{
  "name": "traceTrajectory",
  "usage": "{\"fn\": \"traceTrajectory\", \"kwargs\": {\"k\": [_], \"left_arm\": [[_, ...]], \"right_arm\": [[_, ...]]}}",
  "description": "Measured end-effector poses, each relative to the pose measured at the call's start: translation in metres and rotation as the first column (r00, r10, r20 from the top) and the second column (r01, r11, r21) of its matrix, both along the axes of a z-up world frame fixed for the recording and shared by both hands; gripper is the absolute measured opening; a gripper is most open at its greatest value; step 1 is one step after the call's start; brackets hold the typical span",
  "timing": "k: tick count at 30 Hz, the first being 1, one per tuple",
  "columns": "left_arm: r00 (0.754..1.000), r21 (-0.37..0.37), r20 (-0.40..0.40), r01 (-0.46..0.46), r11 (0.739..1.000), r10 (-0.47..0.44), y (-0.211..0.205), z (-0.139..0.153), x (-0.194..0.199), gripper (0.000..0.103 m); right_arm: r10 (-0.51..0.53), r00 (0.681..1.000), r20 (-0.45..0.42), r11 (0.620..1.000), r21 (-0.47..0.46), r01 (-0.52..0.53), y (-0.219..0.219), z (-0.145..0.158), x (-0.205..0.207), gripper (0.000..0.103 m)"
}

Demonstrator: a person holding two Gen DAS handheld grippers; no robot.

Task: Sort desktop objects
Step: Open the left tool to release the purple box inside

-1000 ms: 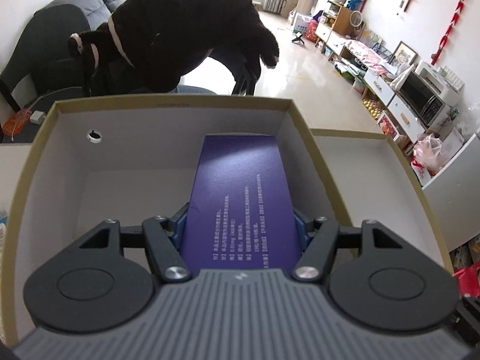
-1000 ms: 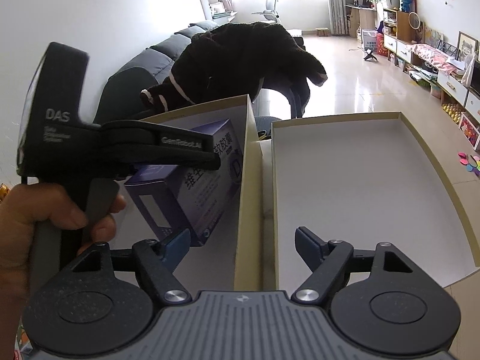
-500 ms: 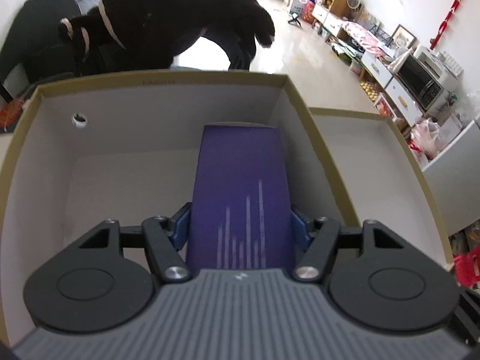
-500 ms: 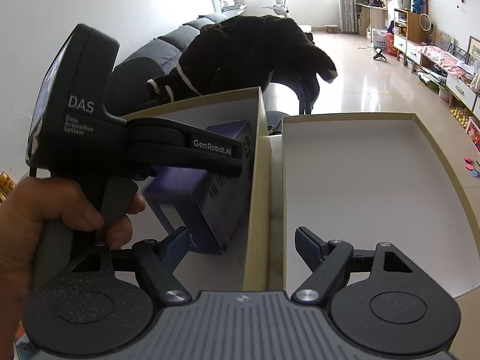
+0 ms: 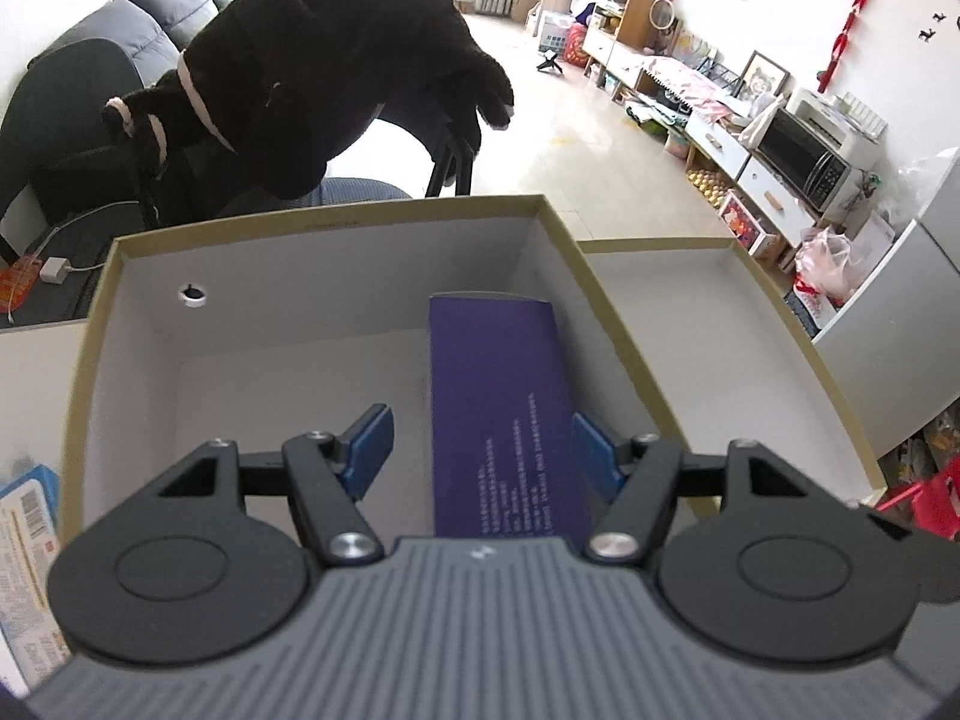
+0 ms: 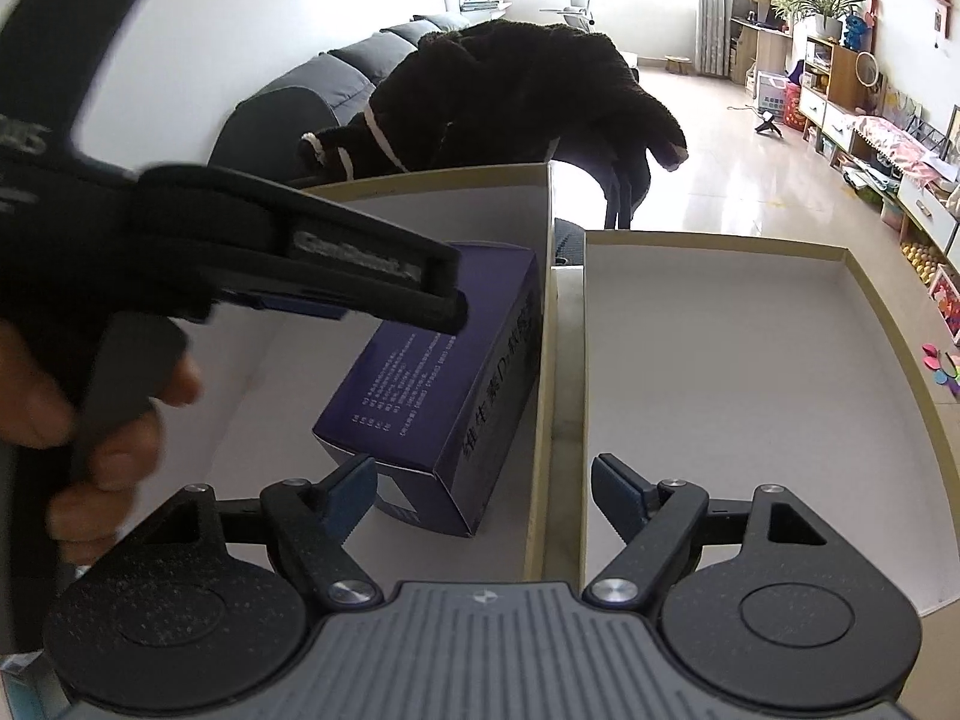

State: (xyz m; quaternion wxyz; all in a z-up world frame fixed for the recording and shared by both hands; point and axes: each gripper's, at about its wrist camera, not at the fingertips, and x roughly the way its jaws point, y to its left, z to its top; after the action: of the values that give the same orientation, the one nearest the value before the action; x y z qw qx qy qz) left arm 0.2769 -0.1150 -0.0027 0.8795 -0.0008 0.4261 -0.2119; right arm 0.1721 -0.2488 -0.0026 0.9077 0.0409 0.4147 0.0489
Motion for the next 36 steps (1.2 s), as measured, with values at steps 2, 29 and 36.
{"fn": "traceTrajectory", "kwargs": {"k": [2,29,36], "left_arm": [[1.000,0.002,0.003,-0.003,1.000,0.003,0.007,0.000,-0.001,0.068],[0.991,-0.108,-0.110,0.064,0.992,-0.076,0.022,-0.030,0.007,0.046],[0.987,-0.169,-0.131,0.071,0.983,-0.094,0.006,-0.034,0.020,0.044]], "right_arm": [[0.002,1.000,-0.006,1.000,-0.013,-0.002,0.003,-0.001,0.000,0.082],[0.075,0.994,-0.078,0.947,-0.305,-0.095,0.025,-0.018,0.030,0.079],[0.046,0.998,-0.051,0.945,-0.320,-0.060,0.017,-0.014,0.038,0.078]]}}
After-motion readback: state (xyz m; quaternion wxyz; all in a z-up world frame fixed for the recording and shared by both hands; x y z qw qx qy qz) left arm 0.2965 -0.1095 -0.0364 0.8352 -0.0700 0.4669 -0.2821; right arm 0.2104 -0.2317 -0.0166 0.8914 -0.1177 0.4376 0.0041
